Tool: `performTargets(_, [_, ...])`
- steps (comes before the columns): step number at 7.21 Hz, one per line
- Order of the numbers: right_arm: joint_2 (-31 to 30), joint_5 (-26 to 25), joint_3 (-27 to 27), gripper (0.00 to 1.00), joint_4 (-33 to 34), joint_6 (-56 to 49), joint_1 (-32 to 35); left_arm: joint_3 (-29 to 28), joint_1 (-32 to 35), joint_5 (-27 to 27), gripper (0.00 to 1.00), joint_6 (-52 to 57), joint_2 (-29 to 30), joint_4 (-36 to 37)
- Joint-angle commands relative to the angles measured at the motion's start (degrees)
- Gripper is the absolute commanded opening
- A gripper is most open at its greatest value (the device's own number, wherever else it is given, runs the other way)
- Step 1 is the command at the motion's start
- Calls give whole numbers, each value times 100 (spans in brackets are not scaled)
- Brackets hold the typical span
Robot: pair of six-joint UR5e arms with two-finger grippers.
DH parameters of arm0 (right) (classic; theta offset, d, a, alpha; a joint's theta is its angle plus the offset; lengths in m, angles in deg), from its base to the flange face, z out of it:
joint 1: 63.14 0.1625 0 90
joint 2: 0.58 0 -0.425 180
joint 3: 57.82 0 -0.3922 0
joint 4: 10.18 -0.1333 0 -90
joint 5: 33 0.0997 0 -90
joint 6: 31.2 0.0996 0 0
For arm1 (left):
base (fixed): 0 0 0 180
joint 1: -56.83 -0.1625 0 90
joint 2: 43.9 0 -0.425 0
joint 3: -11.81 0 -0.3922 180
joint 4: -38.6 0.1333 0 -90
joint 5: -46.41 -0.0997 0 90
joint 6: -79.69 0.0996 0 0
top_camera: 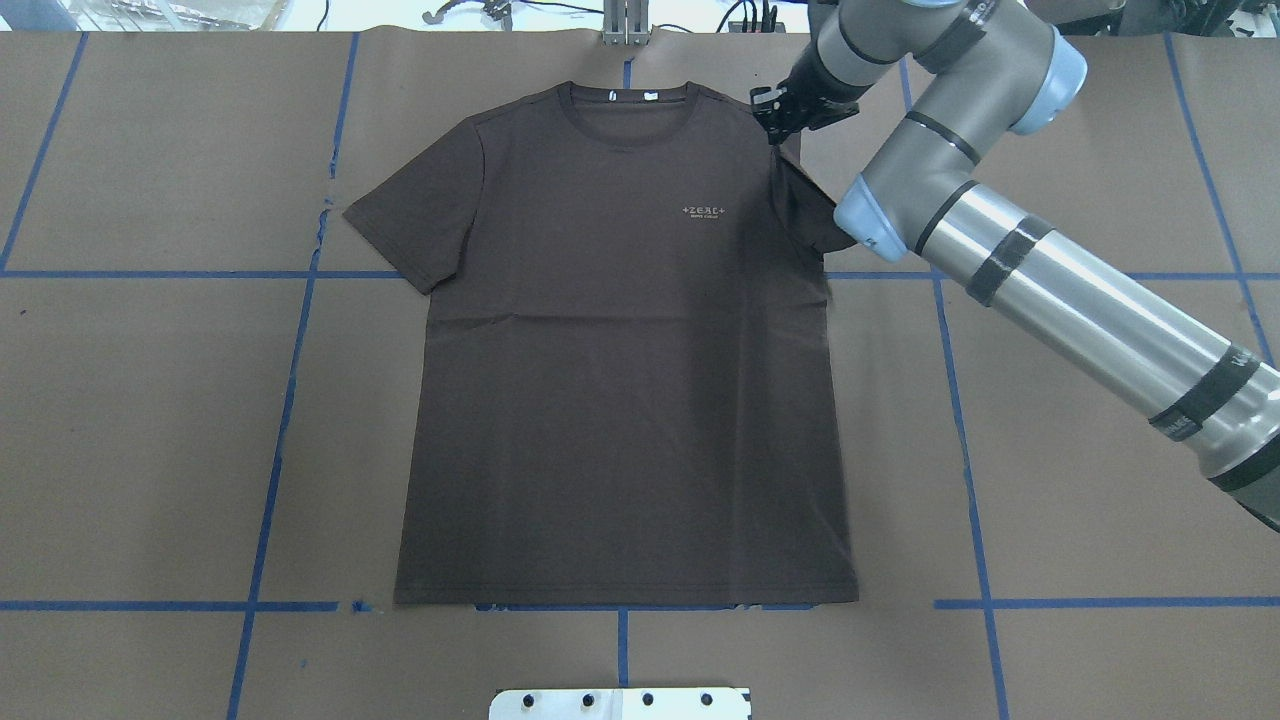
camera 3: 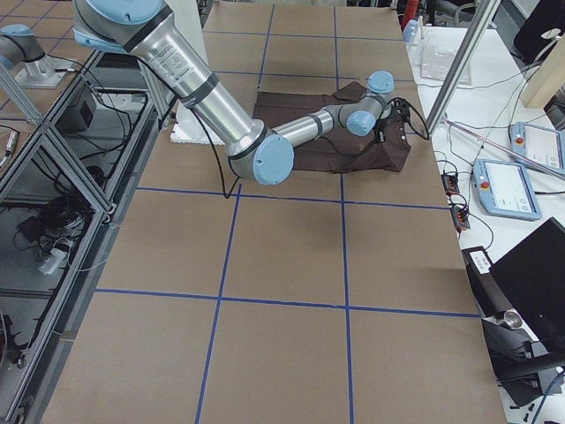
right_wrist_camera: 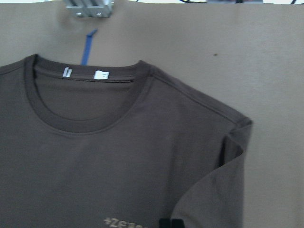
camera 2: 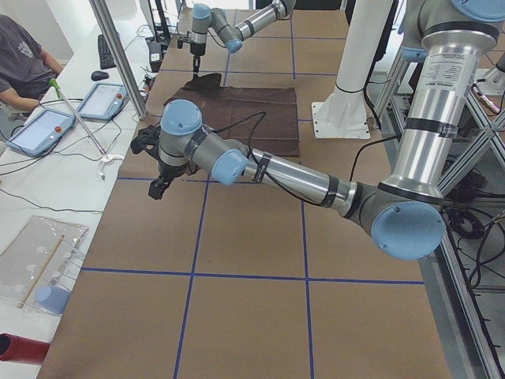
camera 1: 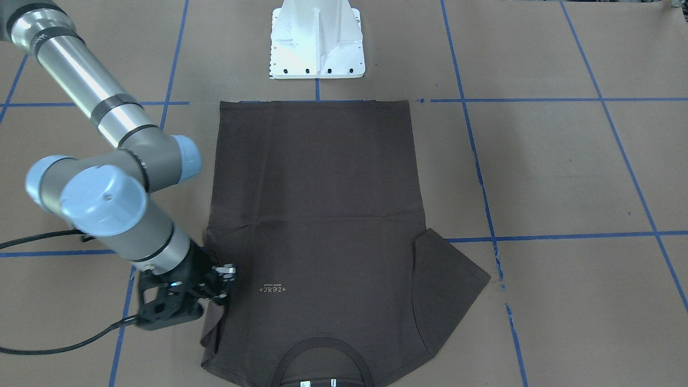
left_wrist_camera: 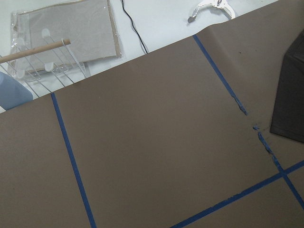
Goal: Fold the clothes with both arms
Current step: 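Grasp the sleeve with the right gripper and fold it inward onto the shirt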
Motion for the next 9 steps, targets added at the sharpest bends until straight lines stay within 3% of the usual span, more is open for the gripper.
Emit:
performTargets(1, [261, -1049, 113, 0, -12, 248, -592, 33, 4, 7, 100, -13, 7, 12])
performTargets(2, [261, -1071, 193, 3, -38, 248, -603, 34, 4, 8, 100, -31, 7, 12])
performTargets(3, [253, -1071, 202, 99, -56, 240, -603, 51, 4, 16, 100, -162, 7, -5])
performTargets(5, [252, -1010, 142, 100, -30, 379, -568, -45, -118, -27, 100, -443, 156, -32])
performTargets(6, [200, -705, -24, 100, 144, 667, -559, -167, -615, -62, 100, -905, 461, -14])
performTargets(7, [60, -93, -487, 100, 999, 740, -411, -256, -1099, -272, 100, -1649, 734, -127])
performTargets(8, [-332, 235, -1492, 100, 2217, 732, -236, -317, -1739, -648, 100, -2849, 789, -842])
performTargets(9, [-945, 587, -2468, 100, 2777, 697, -25, -710, -2320, -1174, 100, -4036, 903, -1832])
